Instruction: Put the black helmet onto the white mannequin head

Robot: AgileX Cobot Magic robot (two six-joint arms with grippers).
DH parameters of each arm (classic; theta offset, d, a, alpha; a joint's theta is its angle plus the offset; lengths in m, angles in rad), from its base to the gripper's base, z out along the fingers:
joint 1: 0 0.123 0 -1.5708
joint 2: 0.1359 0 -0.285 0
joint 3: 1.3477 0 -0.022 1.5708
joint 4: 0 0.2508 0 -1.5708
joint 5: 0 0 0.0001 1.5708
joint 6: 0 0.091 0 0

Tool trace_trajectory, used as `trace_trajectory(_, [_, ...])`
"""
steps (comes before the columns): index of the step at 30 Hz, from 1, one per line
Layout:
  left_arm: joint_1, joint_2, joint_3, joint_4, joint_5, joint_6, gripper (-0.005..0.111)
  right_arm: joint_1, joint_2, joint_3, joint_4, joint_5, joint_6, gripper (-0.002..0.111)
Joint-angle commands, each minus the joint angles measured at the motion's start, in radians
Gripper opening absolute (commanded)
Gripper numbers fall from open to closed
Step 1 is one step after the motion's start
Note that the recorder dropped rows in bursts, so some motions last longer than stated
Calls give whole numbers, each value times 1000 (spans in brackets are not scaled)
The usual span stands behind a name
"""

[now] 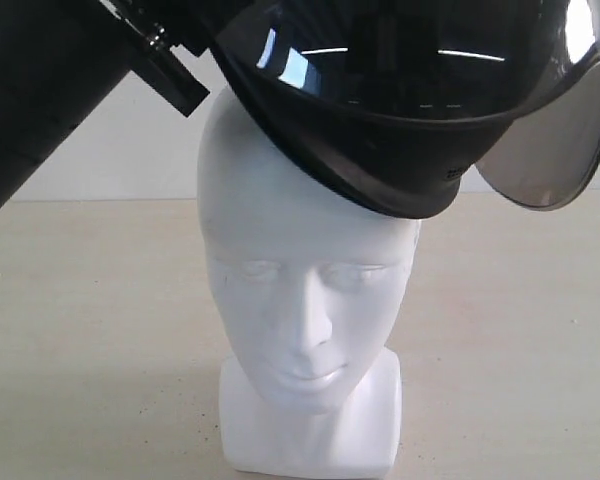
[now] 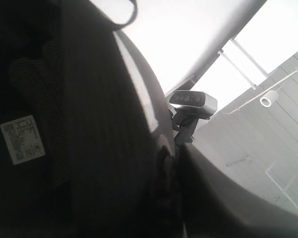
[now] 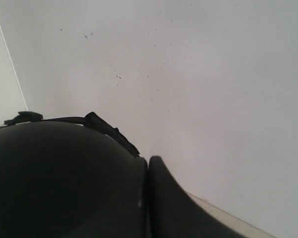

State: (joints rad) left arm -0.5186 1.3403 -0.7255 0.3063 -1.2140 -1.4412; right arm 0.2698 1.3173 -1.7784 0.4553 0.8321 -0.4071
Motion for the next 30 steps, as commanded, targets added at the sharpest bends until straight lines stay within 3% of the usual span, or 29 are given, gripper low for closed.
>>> trace_trajectory(1, [20,-20,18,-58,-7,73,4,2,17,-9,37,11,-15,0])
trace_trajectory(19, [112,-54,103,-52,-7,89,4,9,51,-9,210,139,-86,0])
trace_trajectory(30, [114,-54,111,-32,-7,89,4,9,101,-9,303,181,-153,0])
